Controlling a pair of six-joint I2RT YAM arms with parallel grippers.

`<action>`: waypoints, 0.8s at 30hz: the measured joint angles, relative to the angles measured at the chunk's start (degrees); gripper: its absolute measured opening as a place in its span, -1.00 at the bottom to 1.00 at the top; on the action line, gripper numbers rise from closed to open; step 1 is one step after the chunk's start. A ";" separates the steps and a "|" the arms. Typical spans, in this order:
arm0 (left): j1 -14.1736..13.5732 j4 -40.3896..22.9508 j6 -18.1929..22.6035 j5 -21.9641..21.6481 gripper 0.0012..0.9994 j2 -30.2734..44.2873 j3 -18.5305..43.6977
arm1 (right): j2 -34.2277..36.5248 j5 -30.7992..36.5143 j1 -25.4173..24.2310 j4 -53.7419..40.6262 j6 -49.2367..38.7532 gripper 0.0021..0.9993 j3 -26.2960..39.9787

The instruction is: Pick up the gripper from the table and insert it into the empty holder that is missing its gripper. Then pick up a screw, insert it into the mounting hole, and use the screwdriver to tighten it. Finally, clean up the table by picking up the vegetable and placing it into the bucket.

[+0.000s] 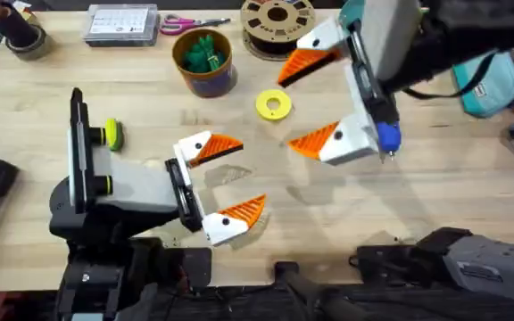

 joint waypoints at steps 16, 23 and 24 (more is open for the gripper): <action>0.00 0.02 0.00 0.00 0.97 0.00 0.00 | 0.16 -21.28 -12.17 0.56 -23.57 1.00 -11.50; 0.00 0.00 0.00 0.00 0.97 0.00 0.00 | 2.88 -19.47 -13.46 0.89 -23.40 1.00 -11.53; 0.00 0.00 0.00 0.00 0.97 0.00 0.00 | 3.21 -19.16 -13.46 0.90 -23.38 1.00 -11.54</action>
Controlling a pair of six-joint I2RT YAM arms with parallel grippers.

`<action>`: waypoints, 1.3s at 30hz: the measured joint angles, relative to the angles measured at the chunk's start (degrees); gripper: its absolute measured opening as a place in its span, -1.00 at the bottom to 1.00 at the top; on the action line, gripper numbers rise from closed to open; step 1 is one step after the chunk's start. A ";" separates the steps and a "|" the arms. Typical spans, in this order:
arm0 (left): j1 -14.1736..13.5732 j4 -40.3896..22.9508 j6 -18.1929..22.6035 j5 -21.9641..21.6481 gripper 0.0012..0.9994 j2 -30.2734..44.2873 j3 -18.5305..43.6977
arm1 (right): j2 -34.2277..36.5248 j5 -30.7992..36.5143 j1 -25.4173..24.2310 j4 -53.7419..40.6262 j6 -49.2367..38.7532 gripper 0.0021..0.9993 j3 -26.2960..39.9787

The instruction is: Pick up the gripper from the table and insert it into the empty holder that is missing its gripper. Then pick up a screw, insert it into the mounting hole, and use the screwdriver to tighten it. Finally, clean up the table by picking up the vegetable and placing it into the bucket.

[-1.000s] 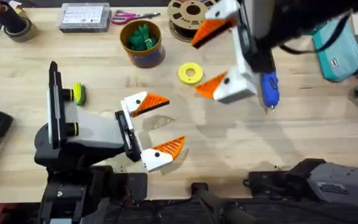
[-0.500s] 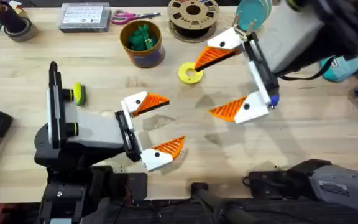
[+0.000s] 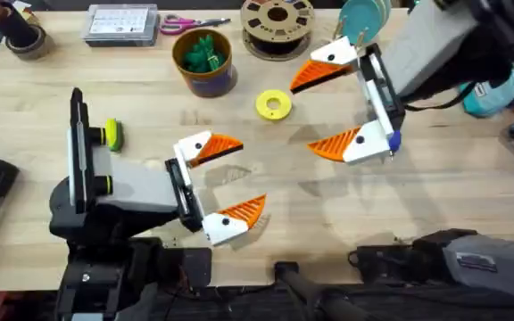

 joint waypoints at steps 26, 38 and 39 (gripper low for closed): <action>0.00 0.02 -0.01 -0.02 0.97 0.00 0.00 | 1.34 1.93 0.00 0.10 1.07 1.00 -0.10; 0.00 0.04 0.39 -0.22 -1.00 0.00 0.00 | 1.34 2.06 0.00 0.17 1.53 1.00 -0.10; 0.00 0.04 0.39 -0.22 -1.00 0.00 0.00 | 1.34 2.06 0.00 0.22 1.89 1.00 -0.10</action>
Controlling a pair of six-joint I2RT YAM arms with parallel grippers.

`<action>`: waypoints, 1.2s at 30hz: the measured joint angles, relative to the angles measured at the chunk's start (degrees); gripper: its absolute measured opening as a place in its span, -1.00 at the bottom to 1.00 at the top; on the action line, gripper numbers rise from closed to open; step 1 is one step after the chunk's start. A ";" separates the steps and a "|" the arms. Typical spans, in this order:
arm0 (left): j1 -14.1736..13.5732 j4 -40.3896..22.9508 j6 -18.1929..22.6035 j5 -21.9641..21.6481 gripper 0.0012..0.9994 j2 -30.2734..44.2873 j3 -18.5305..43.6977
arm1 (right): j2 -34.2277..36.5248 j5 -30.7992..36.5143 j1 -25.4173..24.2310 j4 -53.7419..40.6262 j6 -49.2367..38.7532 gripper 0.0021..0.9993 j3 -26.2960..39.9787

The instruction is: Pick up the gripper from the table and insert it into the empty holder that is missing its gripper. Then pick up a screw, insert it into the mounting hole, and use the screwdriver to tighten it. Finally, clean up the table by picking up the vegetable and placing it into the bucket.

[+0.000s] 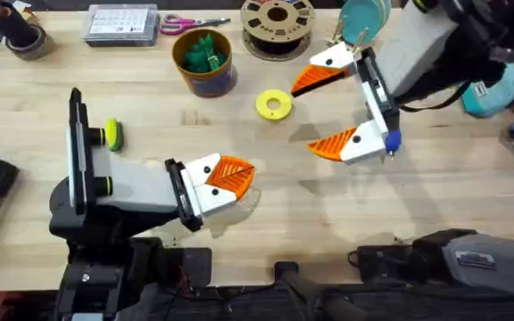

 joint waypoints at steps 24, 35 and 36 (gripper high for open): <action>0.00 0.00 0.00 0.00 -1.00 0.00 0.00 | 0.07 29.43 -0.13 13.00 59.77 1.00 13.21; 0.00 0.00 0.00 0.00 -1.00 0.00 0.00 | 0.07 54.42 -1.07 6.98 71.29 1.00 20.13; 0.00 0.00 0.00 0.00 -1.00 0.00 0.00 | 0.07 54.95 -1.56 6.94 71.47 1.00 20.13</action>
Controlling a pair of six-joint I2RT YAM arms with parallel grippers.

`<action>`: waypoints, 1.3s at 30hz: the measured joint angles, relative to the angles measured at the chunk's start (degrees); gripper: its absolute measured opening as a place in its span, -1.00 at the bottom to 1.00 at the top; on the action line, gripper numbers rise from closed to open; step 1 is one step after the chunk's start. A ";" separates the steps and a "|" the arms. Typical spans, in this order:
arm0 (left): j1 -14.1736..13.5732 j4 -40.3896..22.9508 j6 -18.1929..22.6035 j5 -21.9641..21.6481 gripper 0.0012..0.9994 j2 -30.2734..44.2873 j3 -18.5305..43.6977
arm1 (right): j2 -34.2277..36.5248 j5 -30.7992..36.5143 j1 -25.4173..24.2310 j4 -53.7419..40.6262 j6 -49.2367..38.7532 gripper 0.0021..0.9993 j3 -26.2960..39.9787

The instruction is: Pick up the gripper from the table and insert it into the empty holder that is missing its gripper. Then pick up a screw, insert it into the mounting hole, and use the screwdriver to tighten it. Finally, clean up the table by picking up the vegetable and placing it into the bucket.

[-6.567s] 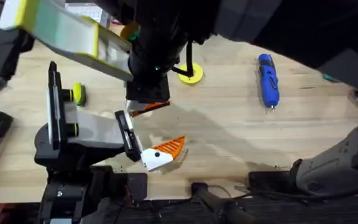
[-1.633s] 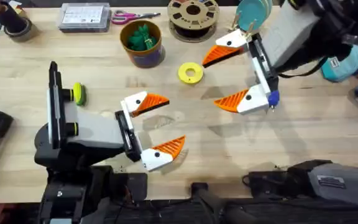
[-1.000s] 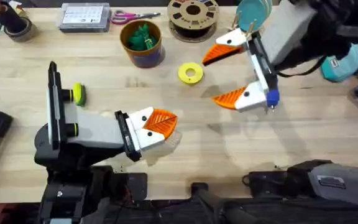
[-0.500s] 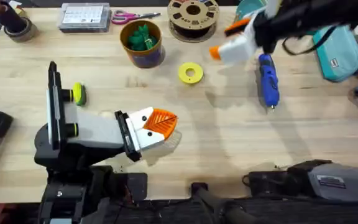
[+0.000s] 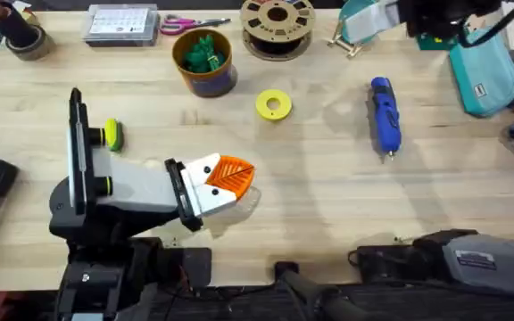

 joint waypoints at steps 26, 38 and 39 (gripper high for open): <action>0.00 0.00 0.00 0.00 -1.00 0.00 0.00 | 22.17 2.28 -13.59 -6.59 9.11 1.00 0.07; 0.00 0.00 0.00 0.00 -1.00 0.00 0.00 | 24.94 2.58 -14.18 0.81 9.14 1.00 -3.56; 0.00 0.00 0.00 0.00 -1.00 0.00 0.00 | 24.94 2.79 -14.23 1.18 9.14 1.00 -4.36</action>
